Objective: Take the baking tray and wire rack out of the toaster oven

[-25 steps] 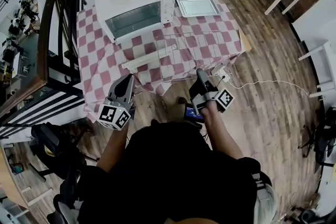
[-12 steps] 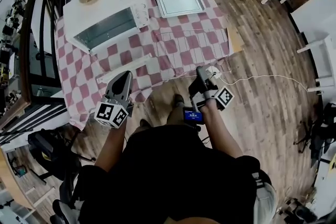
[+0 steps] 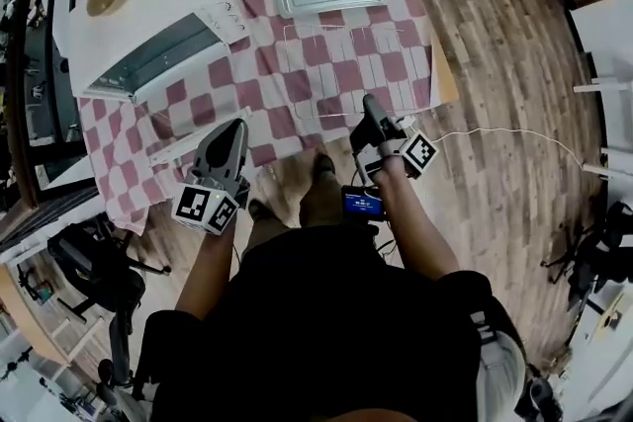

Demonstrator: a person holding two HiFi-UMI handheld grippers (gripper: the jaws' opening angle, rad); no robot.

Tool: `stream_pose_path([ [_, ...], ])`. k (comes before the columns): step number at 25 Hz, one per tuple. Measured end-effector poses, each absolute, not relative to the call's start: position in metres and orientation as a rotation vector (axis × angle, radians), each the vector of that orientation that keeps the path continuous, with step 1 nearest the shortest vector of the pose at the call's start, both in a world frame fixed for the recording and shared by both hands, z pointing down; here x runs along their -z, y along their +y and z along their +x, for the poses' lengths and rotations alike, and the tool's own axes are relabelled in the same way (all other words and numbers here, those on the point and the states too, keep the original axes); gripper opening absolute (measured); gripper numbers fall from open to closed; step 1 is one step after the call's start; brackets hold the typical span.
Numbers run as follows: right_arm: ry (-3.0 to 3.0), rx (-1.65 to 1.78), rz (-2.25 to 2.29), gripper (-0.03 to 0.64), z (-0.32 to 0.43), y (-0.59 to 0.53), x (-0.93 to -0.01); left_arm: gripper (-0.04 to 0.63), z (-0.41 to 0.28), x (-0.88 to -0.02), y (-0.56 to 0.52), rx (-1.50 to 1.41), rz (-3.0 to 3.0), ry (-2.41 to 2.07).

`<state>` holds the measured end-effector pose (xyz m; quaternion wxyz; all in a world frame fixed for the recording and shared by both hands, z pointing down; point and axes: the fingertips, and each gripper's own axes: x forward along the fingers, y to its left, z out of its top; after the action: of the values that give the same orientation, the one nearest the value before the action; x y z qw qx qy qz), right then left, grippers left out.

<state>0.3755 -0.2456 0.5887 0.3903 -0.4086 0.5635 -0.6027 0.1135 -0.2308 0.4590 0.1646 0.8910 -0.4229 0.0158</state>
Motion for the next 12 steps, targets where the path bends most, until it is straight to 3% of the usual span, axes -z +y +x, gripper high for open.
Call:
stream_pose_path([
  [12, 1.465, 1.695, -1.110, 0.008, 0.398, -0.305, -0.669, -0.011, 0.138, -0.530, -0.272, -0.122, 2.405, -1.241],
])
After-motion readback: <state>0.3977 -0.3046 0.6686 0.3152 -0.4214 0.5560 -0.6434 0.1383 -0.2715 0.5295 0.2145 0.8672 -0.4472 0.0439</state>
